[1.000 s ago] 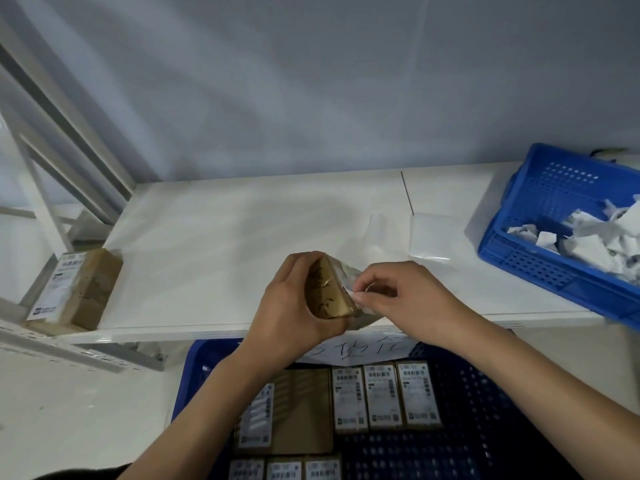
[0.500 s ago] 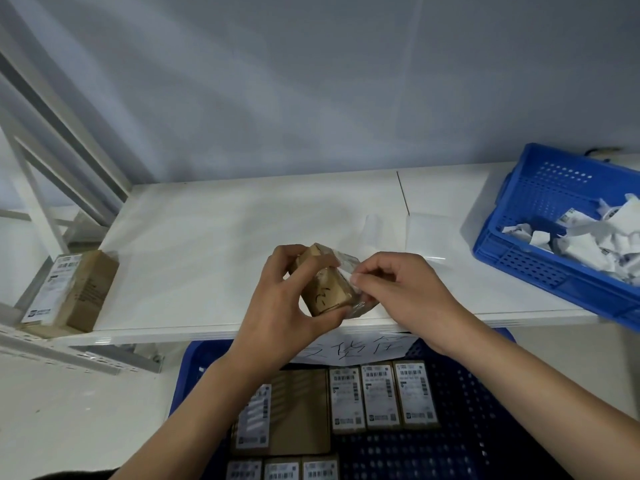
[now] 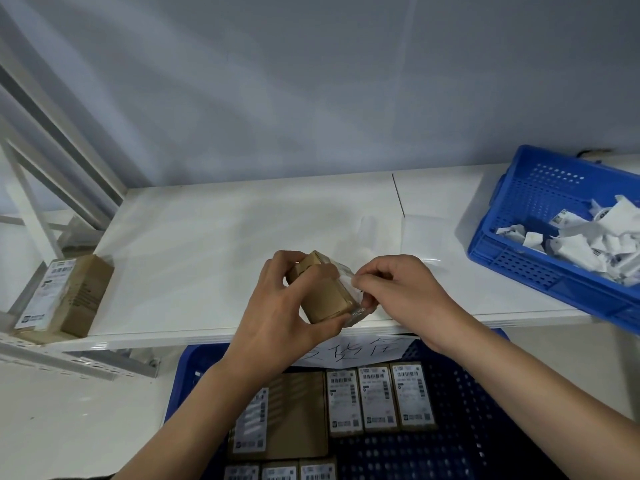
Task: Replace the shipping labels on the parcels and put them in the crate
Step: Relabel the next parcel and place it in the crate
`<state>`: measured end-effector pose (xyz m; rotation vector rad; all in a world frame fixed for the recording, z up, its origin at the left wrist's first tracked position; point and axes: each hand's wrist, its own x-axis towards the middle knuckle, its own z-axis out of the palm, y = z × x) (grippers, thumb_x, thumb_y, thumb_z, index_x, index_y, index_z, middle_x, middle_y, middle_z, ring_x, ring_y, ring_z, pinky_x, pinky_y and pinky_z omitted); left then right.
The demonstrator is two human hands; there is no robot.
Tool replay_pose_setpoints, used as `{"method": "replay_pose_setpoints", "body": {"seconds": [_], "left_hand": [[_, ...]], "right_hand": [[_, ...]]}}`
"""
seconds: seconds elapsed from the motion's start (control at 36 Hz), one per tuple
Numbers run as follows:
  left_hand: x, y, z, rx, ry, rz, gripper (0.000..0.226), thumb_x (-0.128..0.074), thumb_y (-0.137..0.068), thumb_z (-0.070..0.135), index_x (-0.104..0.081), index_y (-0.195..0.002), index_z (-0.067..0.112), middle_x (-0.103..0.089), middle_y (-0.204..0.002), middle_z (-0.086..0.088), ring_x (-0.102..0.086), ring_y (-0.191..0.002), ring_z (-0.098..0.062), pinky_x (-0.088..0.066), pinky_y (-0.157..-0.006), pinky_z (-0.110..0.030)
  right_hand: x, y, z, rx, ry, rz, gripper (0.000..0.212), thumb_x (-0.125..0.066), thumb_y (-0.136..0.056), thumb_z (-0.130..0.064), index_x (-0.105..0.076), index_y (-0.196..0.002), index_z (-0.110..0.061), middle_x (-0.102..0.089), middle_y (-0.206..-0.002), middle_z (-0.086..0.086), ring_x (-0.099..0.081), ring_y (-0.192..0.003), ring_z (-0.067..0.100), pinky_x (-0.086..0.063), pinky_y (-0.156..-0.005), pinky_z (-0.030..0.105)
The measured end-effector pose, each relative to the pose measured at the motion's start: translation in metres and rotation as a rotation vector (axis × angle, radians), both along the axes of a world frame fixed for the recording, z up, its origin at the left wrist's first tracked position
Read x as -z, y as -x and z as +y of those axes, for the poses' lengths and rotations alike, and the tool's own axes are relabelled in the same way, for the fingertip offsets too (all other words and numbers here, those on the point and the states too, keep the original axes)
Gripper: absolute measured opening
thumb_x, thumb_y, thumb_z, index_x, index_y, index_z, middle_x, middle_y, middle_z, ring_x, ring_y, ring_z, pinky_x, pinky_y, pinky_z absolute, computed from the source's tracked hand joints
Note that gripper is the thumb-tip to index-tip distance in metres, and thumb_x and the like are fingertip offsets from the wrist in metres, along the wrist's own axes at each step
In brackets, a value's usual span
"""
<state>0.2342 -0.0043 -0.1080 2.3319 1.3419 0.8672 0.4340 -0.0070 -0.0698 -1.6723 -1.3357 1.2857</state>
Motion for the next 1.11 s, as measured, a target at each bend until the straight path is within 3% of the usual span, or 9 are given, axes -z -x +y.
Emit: {"method": "replay_pose_setpoints", "body": {"seconds": [0.25,0.36,0.61,0.78,0.94,1.0,1.06,1.11], "left_hand": [[-0.004,0.002,-0.001,0.029,0.004,0.003,0.056,-0.070,-0.073,0.059,-0.053,-0.124,0.043,-0.044,-0.130,0.003,-0.044,-0.113,-0.010,-0.044,-0.085,-0.012],[-0.003,0.000,-0.002,0.037,0.001,0.025,0.056,-0.065,-0.074,0.065,-0.053,-0.124,0.043,-0.045,-0.129,0.003,-0.044,-0.114,-0.010,-0.042,-0.086,-0.010],[-0.001,0.003,0.000,0.056,0.028,0.023,0.055,-0.074,-0.074,0.059,-0.057,-0.123,0.039,-0.043,-0.132,0.004,-0.049,-0.112,-0.014,-0.051,-0.085,-0.018],[0.001,0.004,0.001,0.077,0.055,0.035,0.055,-0.073,-0.075,0.060,-0.056,-0.123,0.040,-0.042,-0.132,0.003,-0.049,-0.114,-0.013,-0.046,-0.086,-0.012],[-0.001,0.005,0.000,0.078,0.038,0.041,0.055,-0.075,-0.074,0.056,-0.052,-0.122,0.042,-0.042,-0.133,0.002,-0.046,-0.115,-0.012,-0.043,-0.086,-0.009],[-0.002,0.005,0.000,0.084,0.032,0.045,0.054,-0.075,-0.075,0.055,-0.052,-0.122,0.042,-0.042,-0.132,0.001,-0.046,-0.116,-0.013,-0.042,-0.087,-0.009],[0.000,0.006,-0.001,0.085,0.040,0.043,0.054,-0.073,-0.075,0.056,-0.053,-0.123,0.041,-0.042,-0.132,0.001,-0.046,-0.116,-0.013,-0.042,-0.087,-0.009],[0.002,0.007,-0.001,0.086,0.048,0.050,0.055,-0.073,-0.075,0.057,-0.052,-0.124,0.042,-0.041,-0.133,0.002,-0.046,-0.116,-0.012,-0.042,-0.087,-0.008]], "right_hand": [[0.000,-0.004,0.004,-0.009,0.006,-0.020,0.013,-0.064,-0.091,-0.010,-0.075,-0.084,-0.014,-0.069,-0.063,0.000,-0.065,-0.059,0.008,-0.052,-0.066,0.023],[0.000,-0.007,0.005,0.005,-0.002,-0.028,0.013,-0.065,-0.092,-0.009,-0.074,-0.083,-0.013,-0.069,-0.067,0.003,-0.064,-0.058,0.007,-0.049,-0.058,0.016],[0.002,-0.008,0.007,-0.005,-0.023,-0.124,0.012,-0.066,-0.094,-0.017,-0.073,-0.085,-0.018,-0.068,-0.068,-0.004,-0.064,-0.057,0.002,-0.046,-0.059,0.016],[0.005,-0.009,0.007,0.016,0.018,-0.085,0.013,-0.065,-0.095,-0.012,-0.074,-0.085,-0.015,-0.067,-0.065,-0.002,-0.064,-0.055,0.004,-0.045,-0.052,0.011],[0.008,-0.008,0.009,0.025,-0.014,-0.137,0.014,-0.065,-0.095,-0.017,-0.073,-0.084,-0.019,-0.068,-0.068,-0.006,-0.065,-0.056,0.000,-0.051,-0.065,0.023],[0.009,-0.008,0.009,0.043,0.009,-0.099,0.014,-0.065,-0.096,-0.016,-0.073,-0.085,-0.018,-0.069,-0.067,-0.005,-0.065,-0.057,0.001,-0.051,-0.064,0.021],[0.010,-0.008,0.009,0.051,0.052,-0.061,0.012,-0.065,-0.096,-0.016,-0.073,-0.087,-0.015,-0.069,-0.069,-0.001,-0.065,-0.058,0.005,-0.053,-0.065,0.020],[0.010,-0.010,0.010,0.046,0.112,0.003,0.011,-0.064,-0.096,-0.013,-0.073,-0.089,-0.011,-0.071,-0.074,0.006,-0.067,-0.062,0.012,-0.058,-0.071,0.028]]}}
